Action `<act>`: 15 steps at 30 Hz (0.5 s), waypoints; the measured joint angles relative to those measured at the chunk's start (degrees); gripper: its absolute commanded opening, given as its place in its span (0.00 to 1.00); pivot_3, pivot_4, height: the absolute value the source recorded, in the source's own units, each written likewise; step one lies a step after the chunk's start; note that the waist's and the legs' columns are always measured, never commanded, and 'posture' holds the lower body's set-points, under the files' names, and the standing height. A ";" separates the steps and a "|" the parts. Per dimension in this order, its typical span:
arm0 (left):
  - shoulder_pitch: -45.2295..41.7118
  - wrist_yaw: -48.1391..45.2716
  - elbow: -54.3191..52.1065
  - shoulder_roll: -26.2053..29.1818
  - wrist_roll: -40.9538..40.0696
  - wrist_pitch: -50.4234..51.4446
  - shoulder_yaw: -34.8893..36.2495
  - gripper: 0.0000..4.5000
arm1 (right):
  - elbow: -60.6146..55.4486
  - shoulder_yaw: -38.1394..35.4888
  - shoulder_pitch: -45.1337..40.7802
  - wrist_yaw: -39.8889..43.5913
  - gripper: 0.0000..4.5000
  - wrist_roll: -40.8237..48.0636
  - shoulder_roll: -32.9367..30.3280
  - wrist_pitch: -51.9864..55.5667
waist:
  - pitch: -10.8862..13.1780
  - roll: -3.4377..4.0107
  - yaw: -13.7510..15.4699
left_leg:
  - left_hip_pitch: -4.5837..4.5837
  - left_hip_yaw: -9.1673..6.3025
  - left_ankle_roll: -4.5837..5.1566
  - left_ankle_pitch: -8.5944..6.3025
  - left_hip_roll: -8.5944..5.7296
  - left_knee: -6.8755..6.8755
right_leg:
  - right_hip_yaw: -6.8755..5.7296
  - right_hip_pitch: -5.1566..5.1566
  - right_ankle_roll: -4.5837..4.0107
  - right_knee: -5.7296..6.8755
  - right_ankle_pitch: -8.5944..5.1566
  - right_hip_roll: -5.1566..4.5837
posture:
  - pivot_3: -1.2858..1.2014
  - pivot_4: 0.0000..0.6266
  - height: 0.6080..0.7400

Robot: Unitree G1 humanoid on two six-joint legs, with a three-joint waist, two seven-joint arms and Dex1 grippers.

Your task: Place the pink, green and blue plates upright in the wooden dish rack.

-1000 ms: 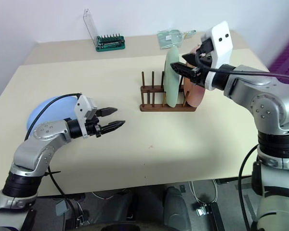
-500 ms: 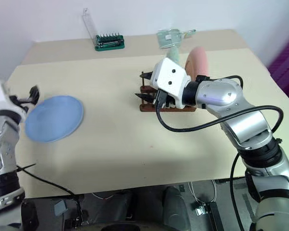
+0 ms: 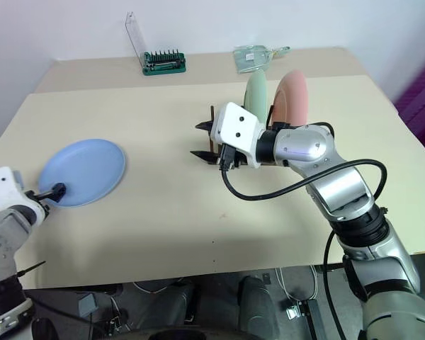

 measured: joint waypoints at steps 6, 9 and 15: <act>-3.90 2.15 3.28 -1.33 0.84 -1.02 -0.17 0.11 | -2.89 0.02 1.49 -0.81 0.55 -0.69 0.78 2.31 | -0.01 0.02 0.28 | 0.01 -0.02 -0.02 0.01 -0.02 0.02 | -0.01 0.03 0.00 0.00 0.00 -0.02 | 0.52 0.24 1.00; -6.02 2.48 3.60 -2.08 0.90 -3.00 -0.46 0.00 | -3.58 0.02 2.41 -1.51 0.55 -1.73 0.77 3.00 | -0.03 0.00 0.39 | 0.06 -0.04 -0.02 0.01 -0.05 0.08 | -0.03 0.14 0.00 -0.01 0.00 -0.03 | 0.52 0.24 1.00; -15.73 -2.22 0.32 -4.70 -0.01 -8.42 -12.43 0.00 | -2.08 3.00 1.33 -3.29 0.96 -9.66 1.05 -0.96 | 0.00 -0.07 1.40 | 0.01 -0.07 -0.04 0.02 -0.05 0.15 | -0.10 0.17 0.01 -0.04 0.05 -0.03 | 0.52 0.24 1.00</act>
